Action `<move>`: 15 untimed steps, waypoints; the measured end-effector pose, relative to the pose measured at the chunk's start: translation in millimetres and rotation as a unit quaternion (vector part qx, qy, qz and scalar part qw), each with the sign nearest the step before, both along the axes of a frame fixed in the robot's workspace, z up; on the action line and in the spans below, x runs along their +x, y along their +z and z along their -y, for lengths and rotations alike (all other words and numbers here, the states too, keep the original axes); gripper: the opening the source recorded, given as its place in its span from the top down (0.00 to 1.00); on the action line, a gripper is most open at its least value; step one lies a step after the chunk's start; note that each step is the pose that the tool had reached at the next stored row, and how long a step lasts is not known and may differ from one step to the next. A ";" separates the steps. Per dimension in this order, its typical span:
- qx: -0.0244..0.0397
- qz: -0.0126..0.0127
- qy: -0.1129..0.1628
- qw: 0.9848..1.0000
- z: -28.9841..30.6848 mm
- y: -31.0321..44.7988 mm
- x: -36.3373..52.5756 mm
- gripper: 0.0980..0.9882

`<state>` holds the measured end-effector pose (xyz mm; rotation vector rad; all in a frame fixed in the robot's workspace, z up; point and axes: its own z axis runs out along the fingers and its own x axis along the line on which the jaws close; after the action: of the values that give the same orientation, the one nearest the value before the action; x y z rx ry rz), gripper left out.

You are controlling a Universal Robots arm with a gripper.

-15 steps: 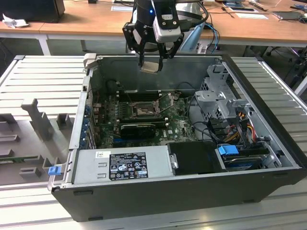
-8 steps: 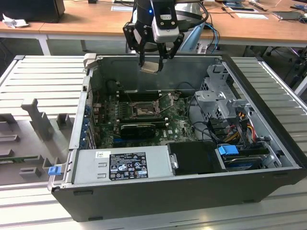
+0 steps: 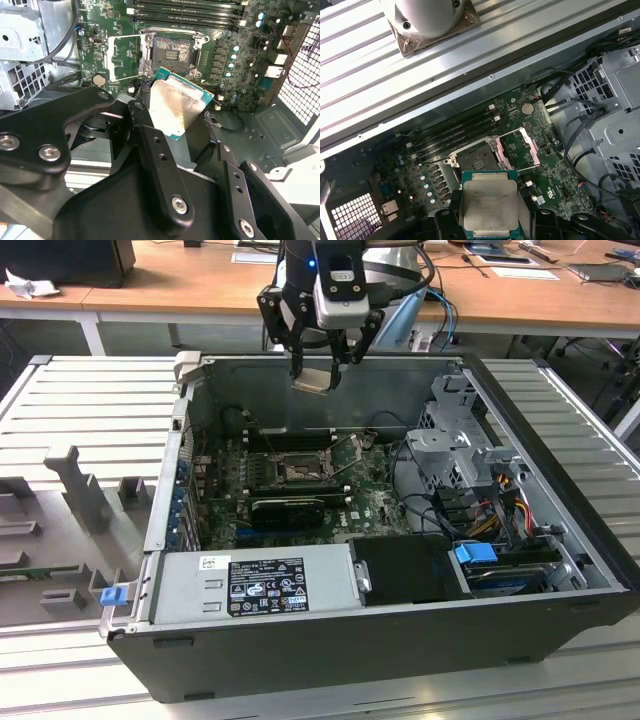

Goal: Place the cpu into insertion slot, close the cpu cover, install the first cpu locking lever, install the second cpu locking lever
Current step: 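Place the cpu into insertion slot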

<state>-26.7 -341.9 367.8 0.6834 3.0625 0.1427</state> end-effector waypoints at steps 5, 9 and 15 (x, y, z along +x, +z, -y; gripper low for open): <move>0.000 0.000 -0.013 1.000 0.0 0.0 0.0 0.52; 0.000 0.000 -0.029 1.000 0.0 0.0 0.0 0.52; 0.000 0.000 -0.053 0.999 0.0 -0.3 0.0 0.52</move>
<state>-26.7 -341.9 367.5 0.8434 3.0172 0.1415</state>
